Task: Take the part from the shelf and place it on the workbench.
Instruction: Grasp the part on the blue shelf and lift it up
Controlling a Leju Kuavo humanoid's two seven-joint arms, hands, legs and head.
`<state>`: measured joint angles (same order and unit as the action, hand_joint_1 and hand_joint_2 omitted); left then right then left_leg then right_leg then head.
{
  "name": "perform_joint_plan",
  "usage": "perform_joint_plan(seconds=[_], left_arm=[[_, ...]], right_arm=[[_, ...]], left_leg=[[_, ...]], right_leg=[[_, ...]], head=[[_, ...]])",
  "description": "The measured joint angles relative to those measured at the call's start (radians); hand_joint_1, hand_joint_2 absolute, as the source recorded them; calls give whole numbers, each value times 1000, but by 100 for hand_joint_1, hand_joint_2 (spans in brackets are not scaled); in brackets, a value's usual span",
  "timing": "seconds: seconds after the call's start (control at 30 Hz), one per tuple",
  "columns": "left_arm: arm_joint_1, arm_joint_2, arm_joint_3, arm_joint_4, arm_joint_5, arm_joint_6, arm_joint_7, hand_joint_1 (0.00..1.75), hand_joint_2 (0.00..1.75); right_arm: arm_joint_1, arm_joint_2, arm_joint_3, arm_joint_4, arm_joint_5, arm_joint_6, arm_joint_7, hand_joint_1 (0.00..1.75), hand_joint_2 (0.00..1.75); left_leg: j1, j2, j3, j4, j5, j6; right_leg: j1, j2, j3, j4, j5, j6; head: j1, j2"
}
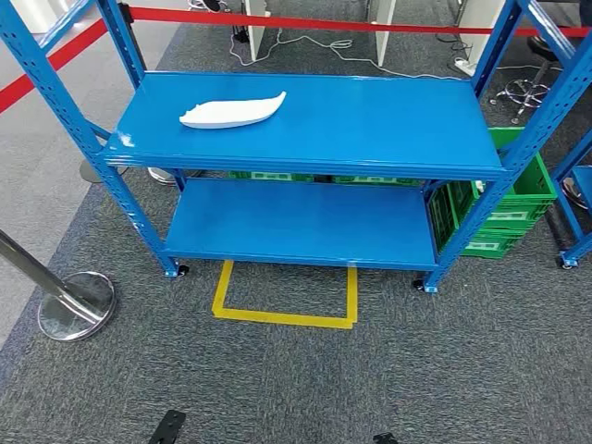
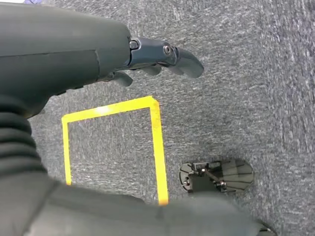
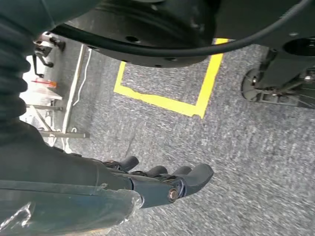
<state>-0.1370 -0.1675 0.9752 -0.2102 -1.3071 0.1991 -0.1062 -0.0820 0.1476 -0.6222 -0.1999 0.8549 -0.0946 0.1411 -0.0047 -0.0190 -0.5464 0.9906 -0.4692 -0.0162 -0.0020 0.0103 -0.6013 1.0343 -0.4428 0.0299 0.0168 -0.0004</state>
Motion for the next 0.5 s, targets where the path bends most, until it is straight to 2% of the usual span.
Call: perform_joint_plan(seconds=[0.07,0.2,0.33,0.5], left_arm=[[0,0,0,0,1,1,-1,0,175],[0,0,1,0,2,2,-2,0,0],[1,0,4,0,25,6,-17,0,175],[12,1,37,0,87,8,-115,0,175]], right_arm=[[-2,0,0,0,0,0,-1,0,175],[-10,0,0,0,0,0,-4,0,175],[-16,-1,-1,0,8,-1,-4,0,175],[-20,-1,-3,0,20,-5,0,0,175]], left_leg=[[0,0,0,0,0,0],[0,0,0,0,0,0],[0,0,0,0,0,0],[0,0,0,0,0,0]], right_leg=[[0,0,0,0,0,0],[0,0,0,0,0,0],[0,0,0,0,0,0],[0,0,0,0,0,0]], head=[[0,0],[0,0],[0,0],[0,0]])
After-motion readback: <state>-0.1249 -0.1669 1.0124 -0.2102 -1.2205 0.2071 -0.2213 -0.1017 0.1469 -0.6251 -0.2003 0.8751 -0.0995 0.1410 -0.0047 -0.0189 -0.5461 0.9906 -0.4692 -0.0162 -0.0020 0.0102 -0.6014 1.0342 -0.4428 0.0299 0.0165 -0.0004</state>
